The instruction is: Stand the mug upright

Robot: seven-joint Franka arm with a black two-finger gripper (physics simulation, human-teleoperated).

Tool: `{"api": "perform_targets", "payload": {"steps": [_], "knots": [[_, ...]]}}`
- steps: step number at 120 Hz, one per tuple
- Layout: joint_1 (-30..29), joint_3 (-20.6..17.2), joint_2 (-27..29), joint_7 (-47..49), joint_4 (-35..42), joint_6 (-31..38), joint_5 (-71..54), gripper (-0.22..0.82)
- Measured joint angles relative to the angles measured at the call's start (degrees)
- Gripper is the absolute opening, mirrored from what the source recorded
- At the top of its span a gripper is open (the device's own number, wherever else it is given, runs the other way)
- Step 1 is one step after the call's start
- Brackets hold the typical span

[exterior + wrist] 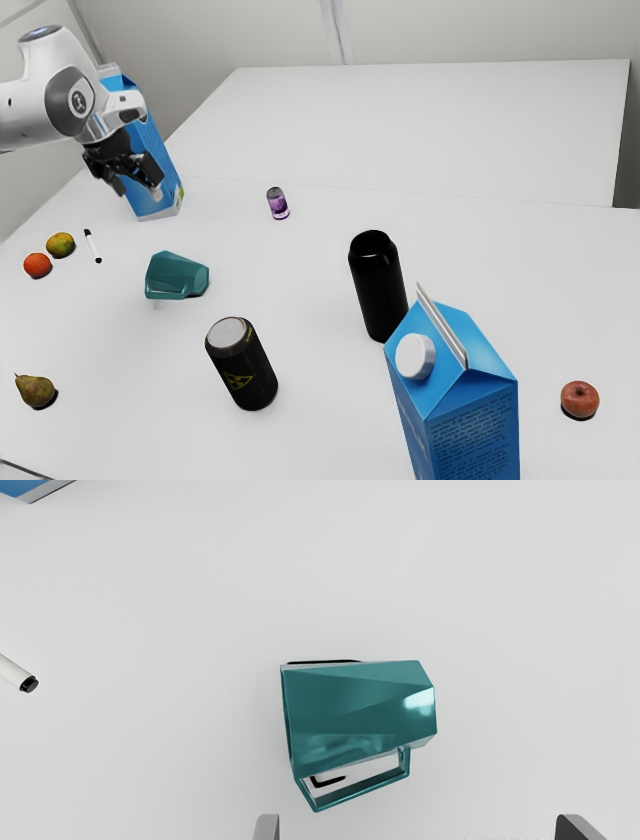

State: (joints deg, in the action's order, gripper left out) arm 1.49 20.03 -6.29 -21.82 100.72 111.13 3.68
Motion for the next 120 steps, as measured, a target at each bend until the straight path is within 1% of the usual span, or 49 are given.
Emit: {"api": "perform_targets", "payload": {"steps": [17,37,56,78,93,109,120], "knots": [[-0.99,-0.12,-0.15,-0.50,0.15,-0.01,0.82,0.60],[-4.87,-0.13,-2.52,-3.01,1.47,-0.22,7.23,0.60],[-9.20,-0.32,-7.03,-7.83,1.76,-1.67,15.36,0.60],[-13.51,-0.28,-11.43,-14.38,1.15,-6.55,23.53,0.60],[-15.40,-0.26,-15.67,-18.39,-2.30,-10.33,27.03,0.60],[-17.45,-0.53,-22.08,-22.15,-9.14,-14.75,29.74,0.60],[-19.19,-0.73,-24.62,-24.34,-11.46,-17.46,32.30,0.60]]}}
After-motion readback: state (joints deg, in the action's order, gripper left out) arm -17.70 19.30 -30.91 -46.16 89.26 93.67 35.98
